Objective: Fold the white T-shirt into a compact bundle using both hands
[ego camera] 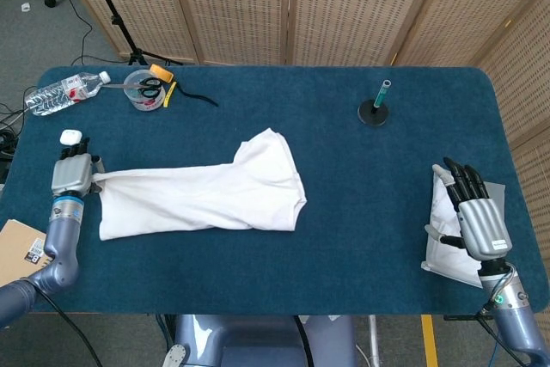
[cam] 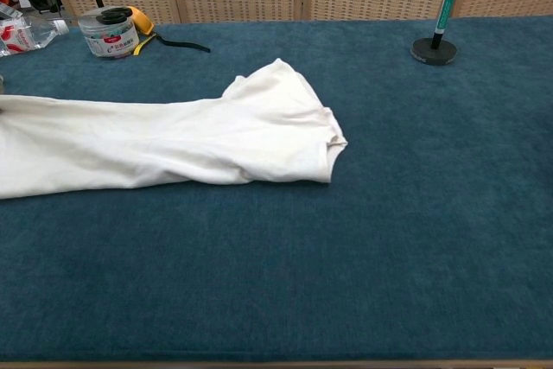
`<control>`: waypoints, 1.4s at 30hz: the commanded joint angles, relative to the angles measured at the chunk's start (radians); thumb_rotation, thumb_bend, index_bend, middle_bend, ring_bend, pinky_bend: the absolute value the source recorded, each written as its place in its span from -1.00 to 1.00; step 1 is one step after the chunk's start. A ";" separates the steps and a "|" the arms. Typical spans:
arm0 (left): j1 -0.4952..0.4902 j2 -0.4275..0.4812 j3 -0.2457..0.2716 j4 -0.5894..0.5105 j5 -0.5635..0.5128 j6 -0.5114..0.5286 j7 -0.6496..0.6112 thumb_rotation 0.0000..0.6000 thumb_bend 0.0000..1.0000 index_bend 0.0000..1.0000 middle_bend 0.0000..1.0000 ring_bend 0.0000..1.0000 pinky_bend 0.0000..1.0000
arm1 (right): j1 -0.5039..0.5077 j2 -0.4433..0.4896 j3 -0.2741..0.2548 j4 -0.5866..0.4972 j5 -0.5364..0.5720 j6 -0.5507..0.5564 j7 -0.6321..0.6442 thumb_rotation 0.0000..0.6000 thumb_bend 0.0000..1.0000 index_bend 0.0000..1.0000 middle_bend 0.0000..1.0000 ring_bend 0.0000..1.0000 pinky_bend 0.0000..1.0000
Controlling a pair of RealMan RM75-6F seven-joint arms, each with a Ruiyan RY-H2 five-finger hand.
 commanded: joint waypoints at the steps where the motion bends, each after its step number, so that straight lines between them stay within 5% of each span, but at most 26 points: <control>1: 0.019 0.045 0.004 0.057 0.023 -0.066 -0.058 1.00 0.27 0.53 -1.00 -1.00 -1.00 | 0.000 0.000 0.000 0.000 0.000 -0.001 -0.001 1.00 -1.00 -1.00 -1.00 -1.00 -1.00; 10: 0.050 0.051 0.006 0.339 0.094 -0.247 -0.231 1.00 0.29 0.53 -1.00 -1.00 -1.00 | 0.000 -0.001 0.002 -0.003 0.000 -0.001 -0.007 1.00 -1.00 -1.00 -1.00 -1.00 -1.00; 18: 0.060 0.036 -0.014 0.426 0.173 -0.284 -0.352 1.00 0.29 0.54 -1.00 -1.00 -1.00 | 0.002 -0.002 0.003 -0.001 0.002 -0.006 -0.008 1.00 -1.00 -1.00 -1.00 -1.00 -1.00; 31: 0.122 0.197 -0.055 -0.040 0.470 -0.006 -0.610 1.00 0.30 0.54 -1.00 -1.00 -1.00 | -0.002 0.006 0.006 -0.008 0.002 0.000 0.004 1.00 -1.00 -1.00 -1.00 -1.00 -1.00; 42: 0.029 0.127 -0.083 -0.239 0.444 0.064 -0.425 1.00 0.30 0.54 -1.00 -1.00 -1.00 | -0.005 0.018 0.013 -0.010 0.005 0.006 0.035 1.00 -1.00 -1.00 -1.00 -1.00 -1.00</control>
